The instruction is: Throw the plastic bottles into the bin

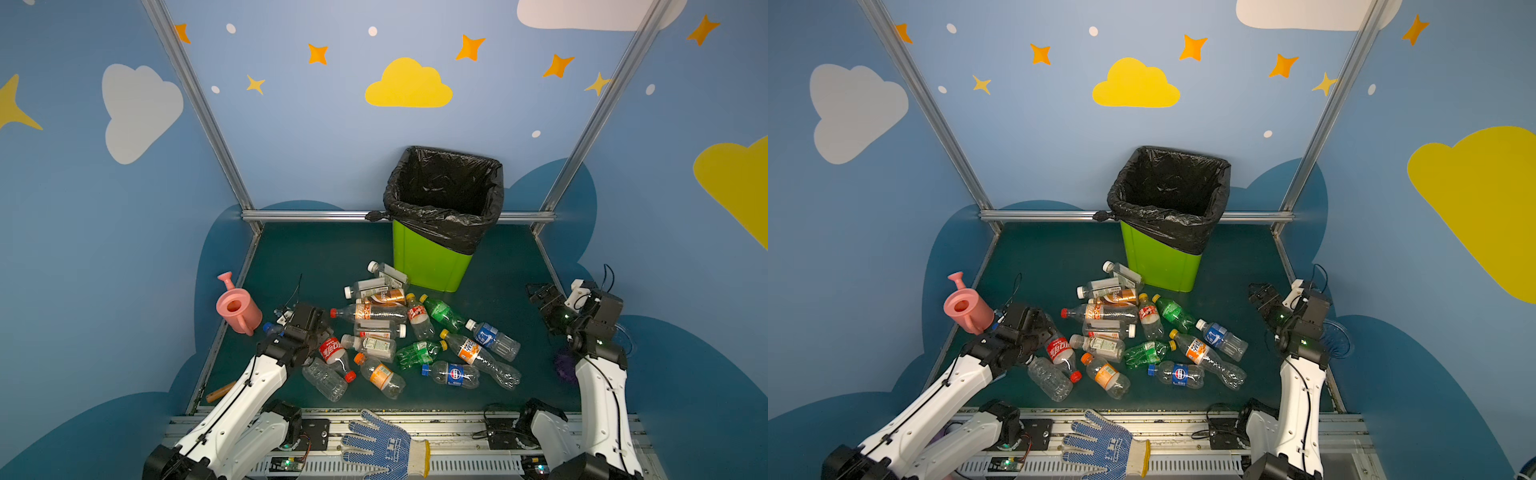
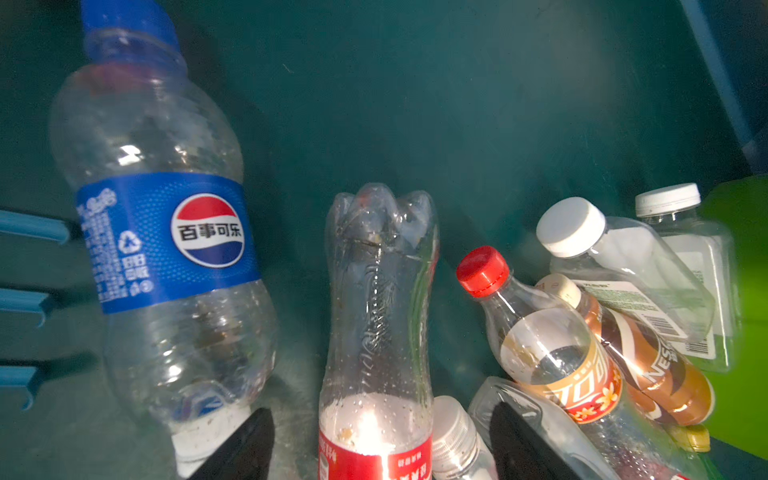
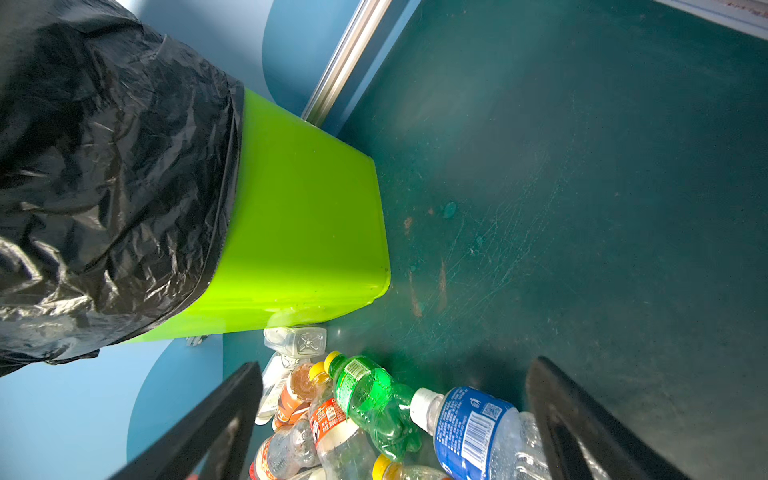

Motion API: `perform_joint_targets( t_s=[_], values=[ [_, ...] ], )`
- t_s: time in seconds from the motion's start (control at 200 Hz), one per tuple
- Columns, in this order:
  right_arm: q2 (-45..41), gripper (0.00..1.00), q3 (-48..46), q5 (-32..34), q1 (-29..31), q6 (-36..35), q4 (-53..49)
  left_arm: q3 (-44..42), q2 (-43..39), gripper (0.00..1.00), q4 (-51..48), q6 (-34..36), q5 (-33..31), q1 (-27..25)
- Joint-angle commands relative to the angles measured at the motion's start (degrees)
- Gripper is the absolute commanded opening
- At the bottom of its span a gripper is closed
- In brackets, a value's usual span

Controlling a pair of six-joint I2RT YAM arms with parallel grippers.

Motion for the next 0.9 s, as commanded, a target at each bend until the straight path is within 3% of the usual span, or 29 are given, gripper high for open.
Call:
perform_joint_targets(
  t_s=[0.0, 0.375, 0.896],
  values=[
    [0.0, 0.98, -0.4, 0.6, -0.1, -0.2, 0.1, -0.9, 1.4, 0.79, 2.2, 1.4, 3.9, 1.9],
    [0.1, 0.98, -0.6, 1.1, -0.1, -0.3, -0.2, -1.0, 7.6, 0.8, 7.0, 3.9, 12.6, 5.8],
    [-0.1, 0.98, -0.2, 1.4, -0.1, -0.2, -1.3, 1.2, 16.6, 0.79, 7.6, 6.1, 17.1, 6.9]
  ],
)
